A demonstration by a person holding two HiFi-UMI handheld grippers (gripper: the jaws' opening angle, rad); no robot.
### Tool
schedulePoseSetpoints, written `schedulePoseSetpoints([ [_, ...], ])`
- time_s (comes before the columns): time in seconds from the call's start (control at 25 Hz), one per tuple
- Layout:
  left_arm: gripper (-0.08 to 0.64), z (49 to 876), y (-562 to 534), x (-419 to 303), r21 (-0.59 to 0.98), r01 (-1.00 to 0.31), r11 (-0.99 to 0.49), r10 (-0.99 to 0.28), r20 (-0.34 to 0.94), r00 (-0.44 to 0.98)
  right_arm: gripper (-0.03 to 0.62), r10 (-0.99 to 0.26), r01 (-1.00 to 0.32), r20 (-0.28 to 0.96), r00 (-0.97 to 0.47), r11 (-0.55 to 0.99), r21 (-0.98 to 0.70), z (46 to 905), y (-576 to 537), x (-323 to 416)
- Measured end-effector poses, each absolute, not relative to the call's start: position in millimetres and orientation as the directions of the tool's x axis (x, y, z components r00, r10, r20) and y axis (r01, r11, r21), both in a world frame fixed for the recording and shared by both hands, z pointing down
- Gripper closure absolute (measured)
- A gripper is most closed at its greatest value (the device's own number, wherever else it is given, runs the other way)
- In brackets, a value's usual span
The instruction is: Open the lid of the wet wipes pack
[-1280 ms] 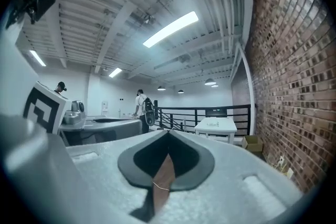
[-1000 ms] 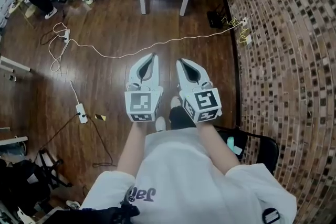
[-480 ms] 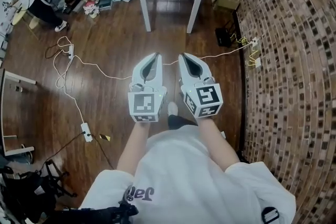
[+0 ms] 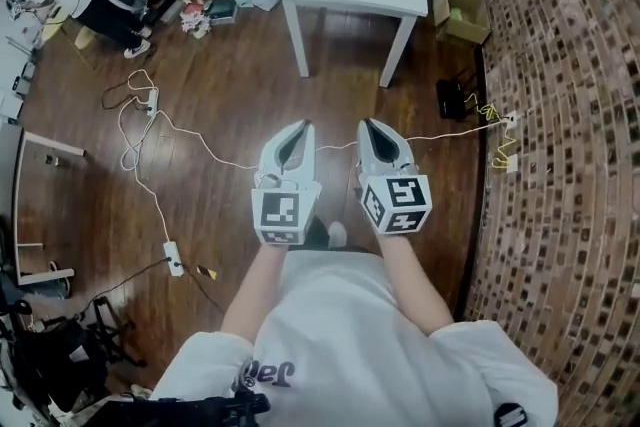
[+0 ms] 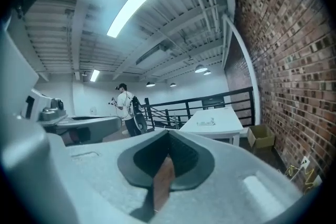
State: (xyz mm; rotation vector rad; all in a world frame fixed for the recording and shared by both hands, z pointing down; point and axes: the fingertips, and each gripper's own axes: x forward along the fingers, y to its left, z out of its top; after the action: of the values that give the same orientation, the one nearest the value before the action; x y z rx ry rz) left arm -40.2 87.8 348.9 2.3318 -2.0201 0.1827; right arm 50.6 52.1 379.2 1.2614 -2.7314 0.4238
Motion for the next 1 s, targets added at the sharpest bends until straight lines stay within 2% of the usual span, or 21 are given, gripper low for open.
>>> schedulePoseSetpoints([
  [0.4, 0.543, 378, -80, -84, 0.001, -0.984, -0.178, -0.979, 0.103, 0.177, 0.601, -0.750, -0.787, 0.238, -0.617, 0.599, -0.148, 403, -99, 12],
  [0.8, 0.543, 333, -286, -202, 0.029, -0.983, -0.179, -0.983, 0.035, 0.180, 0.601, -0.777, -0.792, 0.173, -0.605, 0.609, -0.033, 352, -297, -91],
  [0.92, 0.543, 321, -319, -218, 0.122, -0.974, -0.193, -0.981, 0.007, 0.195, 0.601, -0.776, -0.796, 0.192, -0.601, 0.604, -0.053, 355, -330, -106],
  [1.0, 0.543, 319, -339, -215, 0.114, -0.972, -0.205, -0.978, 0.002, 0.207, 0.601, -0.772, -0.797, 0.218, -0.598, 0.601, -0.057, 365, -348, -105],
])
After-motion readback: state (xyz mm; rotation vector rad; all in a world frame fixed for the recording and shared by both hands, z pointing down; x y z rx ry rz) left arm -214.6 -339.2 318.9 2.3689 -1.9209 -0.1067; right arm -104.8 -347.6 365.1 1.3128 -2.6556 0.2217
